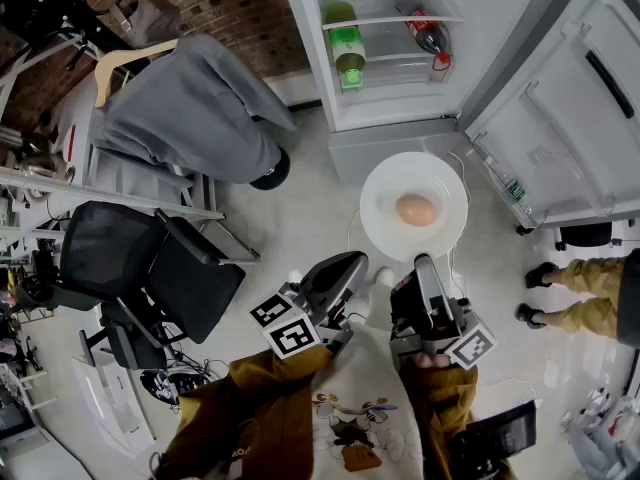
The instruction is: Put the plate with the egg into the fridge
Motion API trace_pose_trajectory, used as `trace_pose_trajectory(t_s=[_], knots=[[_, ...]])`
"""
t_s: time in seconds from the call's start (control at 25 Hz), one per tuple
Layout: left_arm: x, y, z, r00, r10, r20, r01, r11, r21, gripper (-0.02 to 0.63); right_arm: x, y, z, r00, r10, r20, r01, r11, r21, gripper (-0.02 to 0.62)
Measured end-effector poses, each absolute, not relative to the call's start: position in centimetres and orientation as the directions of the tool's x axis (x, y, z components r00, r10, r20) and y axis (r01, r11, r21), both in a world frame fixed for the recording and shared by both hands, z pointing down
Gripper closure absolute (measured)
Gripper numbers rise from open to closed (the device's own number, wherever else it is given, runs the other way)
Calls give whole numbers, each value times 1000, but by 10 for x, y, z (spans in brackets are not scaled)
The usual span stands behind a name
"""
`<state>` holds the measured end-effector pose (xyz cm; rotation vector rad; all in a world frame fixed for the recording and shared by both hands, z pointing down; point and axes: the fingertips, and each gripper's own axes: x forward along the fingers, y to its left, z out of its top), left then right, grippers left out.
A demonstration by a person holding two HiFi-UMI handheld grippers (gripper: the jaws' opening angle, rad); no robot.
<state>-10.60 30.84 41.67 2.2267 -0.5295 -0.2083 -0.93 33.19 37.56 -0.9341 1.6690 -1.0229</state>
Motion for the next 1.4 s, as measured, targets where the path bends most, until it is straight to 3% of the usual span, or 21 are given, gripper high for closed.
trace_pose_trajectory(t_s=[0.28, 0.52, 0.88, 1.4], knots=[[-180, 336, 396, 916, -381, 126, -377, -711, 593, 600, -89, 358, 384, -217, -942, -255, -151, 290, -945, 569], [-189, 351, 392, 927, -353, 125, -358, -743, 566, 600, -107, 363, 387, -219, -947, -236, -165, 275, -947, 569], [-168, 355, 379, 923, -372, 104, -366, -758, 540, 600, -87, 370, 367, -242, -925, -291, -140, 331, -933, 569], [-120, 380, 409, 894, -415, 171, -435, -709, 555, 600, -31, 388, 388, -267, -919, -290, -104, 327, -939, 569]])
